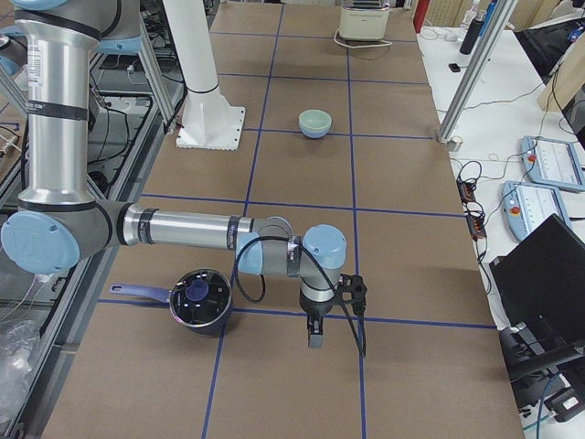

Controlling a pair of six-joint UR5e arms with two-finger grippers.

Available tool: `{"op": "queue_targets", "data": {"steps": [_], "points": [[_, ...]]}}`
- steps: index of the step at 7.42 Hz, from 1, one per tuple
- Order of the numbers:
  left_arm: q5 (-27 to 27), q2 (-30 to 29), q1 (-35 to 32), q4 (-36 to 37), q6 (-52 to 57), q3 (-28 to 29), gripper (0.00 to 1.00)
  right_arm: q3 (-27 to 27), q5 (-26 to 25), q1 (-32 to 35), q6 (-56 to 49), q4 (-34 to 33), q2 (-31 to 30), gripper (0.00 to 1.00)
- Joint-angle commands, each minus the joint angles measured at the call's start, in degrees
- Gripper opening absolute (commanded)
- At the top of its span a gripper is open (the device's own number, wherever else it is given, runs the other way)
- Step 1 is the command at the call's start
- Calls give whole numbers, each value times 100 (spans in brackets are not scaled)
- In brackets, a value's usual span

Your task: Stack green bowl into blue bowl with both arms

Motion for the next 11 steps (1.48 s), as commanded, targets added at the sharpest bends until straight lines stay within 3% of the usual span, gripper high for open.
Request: {"op": "queue_targets", "data": {"steps": [1,5,8,11], "points": [[3,15,-7,-13,-7,8,98,-9,0,0,-4,-7,-8,100],[3,172,-7,-205,-7,-18,98,-18,0,-17,-4,-7,-8,100],[3,515,-7,-802,-7,-9,98,-18,0,-18,-4,-16,-8,100],[12,542,-7,-786,-16,-1,98,-18,0,-18,-13,-16,-16,100]]}}
